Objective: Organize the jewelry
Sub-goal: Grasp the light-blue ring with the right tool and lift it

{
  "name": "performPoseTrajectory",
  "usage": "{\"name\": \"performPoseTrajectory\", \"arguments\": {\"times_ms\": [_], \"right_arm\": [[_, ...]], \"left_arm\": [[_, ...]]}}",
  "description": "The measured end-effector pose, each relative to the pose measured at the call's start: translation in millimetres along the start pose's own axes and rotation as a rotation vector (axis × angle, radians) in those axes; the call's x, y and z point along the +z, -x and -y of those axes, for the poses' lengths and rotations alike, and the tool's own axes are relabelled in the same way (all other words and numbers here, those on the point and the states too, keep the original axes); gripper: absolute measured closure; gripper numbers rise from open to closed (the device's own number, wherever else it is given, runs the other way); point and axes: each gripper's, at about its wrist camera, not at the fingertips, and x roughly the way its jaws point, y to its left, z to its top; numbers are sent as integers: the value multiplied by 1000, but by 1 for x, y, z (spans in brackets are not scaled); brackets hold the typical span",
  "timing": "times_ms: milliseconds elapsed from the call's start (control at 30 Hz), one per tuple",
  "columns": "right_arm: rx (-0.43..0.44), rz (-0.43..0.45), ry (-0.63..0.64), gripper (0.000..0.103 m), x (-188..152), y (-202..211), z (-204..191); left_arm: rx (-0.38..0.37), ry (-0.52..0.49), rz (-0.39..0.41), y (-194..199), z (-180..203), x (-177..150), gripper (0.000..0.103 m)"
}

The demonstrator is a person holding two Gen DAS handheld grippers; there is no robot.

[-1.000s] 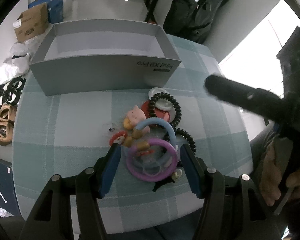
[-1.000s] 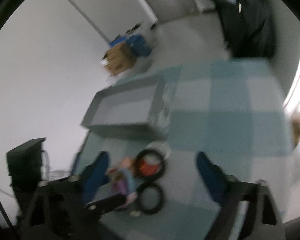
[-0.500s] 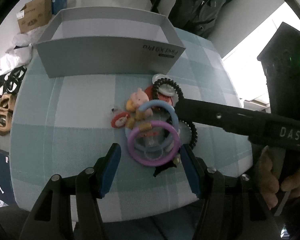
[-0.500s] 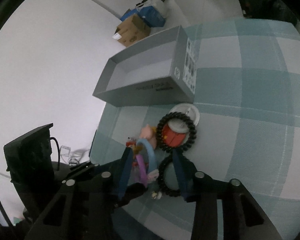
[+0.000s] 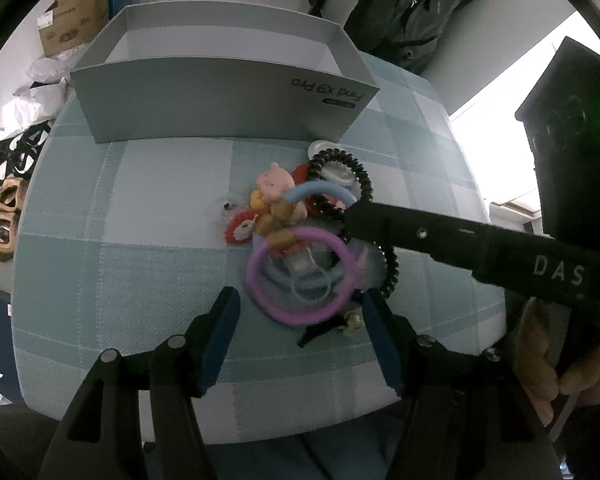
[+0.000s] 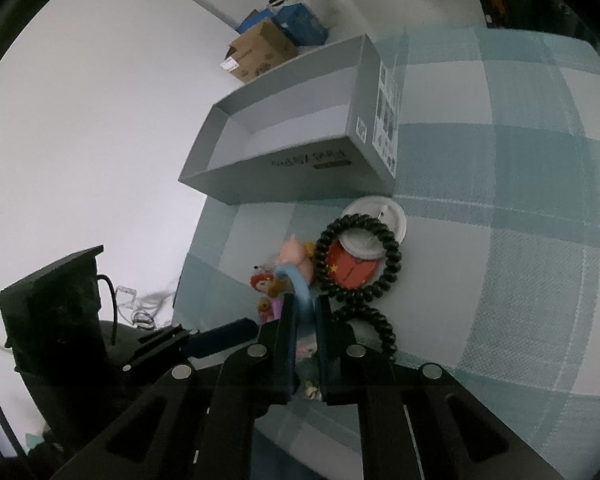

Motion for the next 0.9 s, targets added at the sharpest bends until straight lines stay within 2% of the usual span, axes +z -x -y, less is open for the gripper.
{"name": "performPoseTrajectory", "arguments": {"times_ms": [133, 367, 667, 900], "right_arm": [[16, 23, -2, 95, 1, 8, 1], [3, 45, 26, 95, 4, 10, -7], [-62, 133, 127, 95, 8, 29, -21], [-3, 166, 46, 95, 12, 39, -6]], "left_arm": [[-2, -2, 4, -2, 2, 3, 44], [39, -33, 35, -7, 7, 9, 44], [-13, 19, 69, 0, -7, 12, 44], [-26, 38, 101, 8, -9, 15, 44]]}}
